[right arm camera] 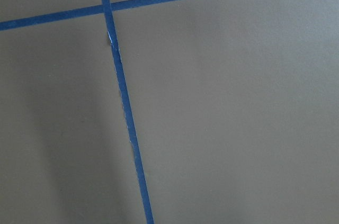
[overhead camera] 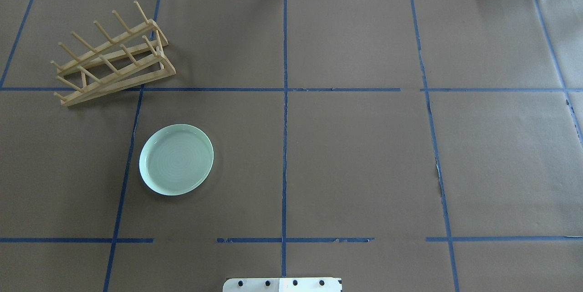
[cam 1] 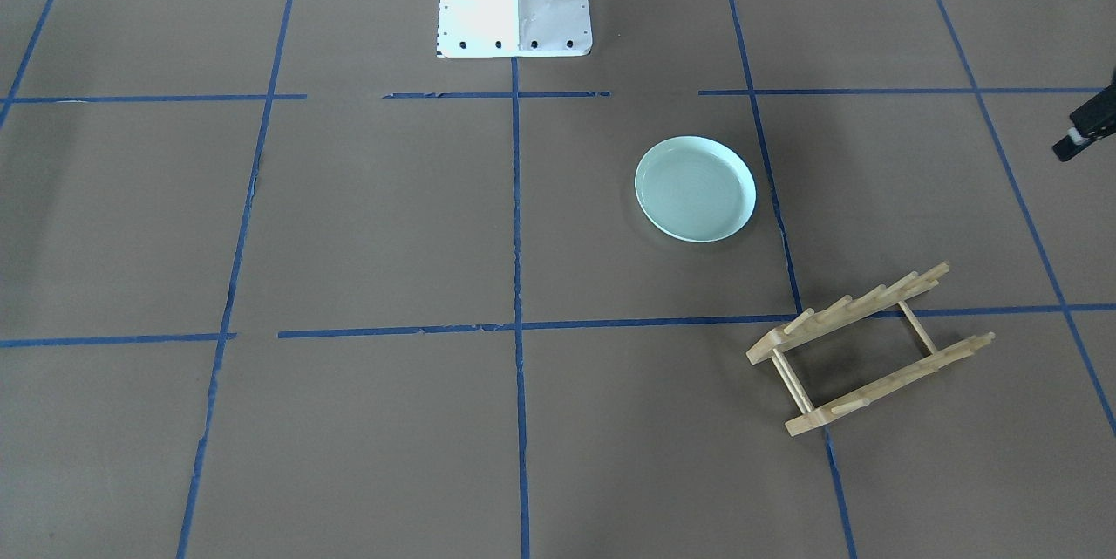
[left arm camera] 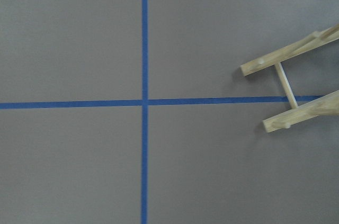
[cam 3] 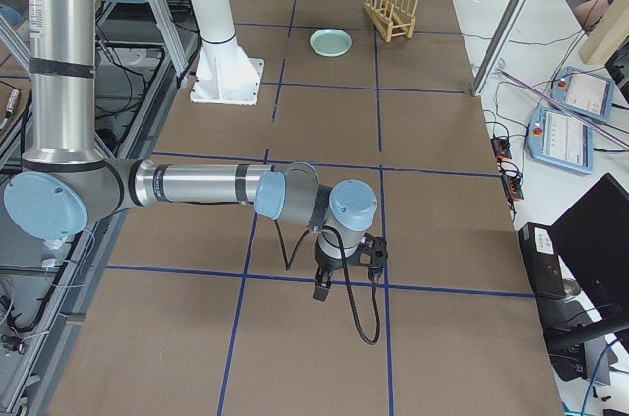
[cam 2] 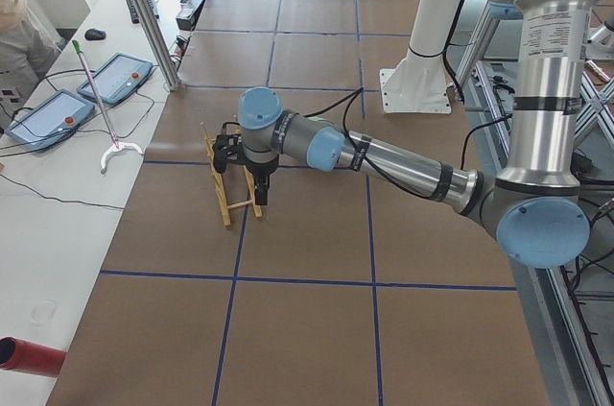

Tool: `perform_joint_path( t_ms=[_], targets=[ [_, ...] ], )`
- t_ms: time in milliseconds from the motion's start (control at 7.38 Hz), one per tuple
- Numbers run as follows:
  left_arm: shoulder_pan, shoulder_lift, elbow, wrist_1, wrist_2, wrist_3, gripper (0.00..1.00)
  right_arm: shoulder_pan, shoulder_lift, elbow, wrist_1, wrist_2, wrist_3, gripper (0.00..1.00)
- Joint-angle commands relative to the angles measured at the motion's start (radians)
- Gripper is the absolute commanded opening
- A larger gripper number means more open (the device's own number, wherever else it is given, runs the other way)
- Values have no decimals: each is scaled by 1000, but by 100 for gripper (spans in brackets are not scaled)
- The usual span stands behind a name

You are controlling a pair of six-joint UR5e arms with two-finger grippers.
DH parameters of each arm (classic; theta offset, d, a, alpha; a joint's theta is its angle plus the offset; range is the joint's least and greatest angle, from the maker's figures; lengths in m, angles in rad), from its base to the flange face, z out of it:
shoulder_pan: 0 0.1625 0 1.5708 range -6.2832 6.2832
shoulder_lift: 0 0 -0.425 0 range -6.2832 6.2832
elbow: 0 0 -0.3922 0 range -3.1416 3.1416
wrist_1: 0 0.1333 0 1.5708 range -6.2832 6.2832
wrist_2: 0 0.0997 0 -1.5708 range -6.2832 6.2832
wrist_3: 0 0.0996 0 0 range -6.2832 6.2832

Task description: Place plate on rack

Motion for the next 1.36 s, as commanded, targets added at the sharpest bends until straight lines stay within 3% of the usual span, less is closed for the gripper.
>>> perform_joint_path(
  t_ms=[0, 136, 407, 542, 814, 949, 1085, 1220],
  targets=[
    [164, -129, 2, -51, 1, -419, 100, 0, 0, -1, 0, 0, 0, 100],
    [245, -191, 5, -51, 15, -585, 100, 0, 0, 1, 0, 0, 0, 100],
    [478, -298, 31, -44, 172, -872, 100, 0, 0, 1, 0, 0, 0, 100],
    [563, -366, 112, -42, 195, -987, 100, 0, -2, 2, 0, 2, 0, 100],
    [634, -461, 248, -25, 200, -1022, 100, 0, -3, 4, 0, 2, 0, 100],
    [684, -522, 327, 11, 260, -1028, 100, 0, -3, 7, 0, 5, 0, 100],
    [717, -544, 346, 30, 366, -1027, 100, 0, -5, 13, -2, 5, 2, 100],
    [732, -565, 347, 89, 375, -1022, 98, 0, -5, 16, -2, 6, 2, 100]
  ],
)
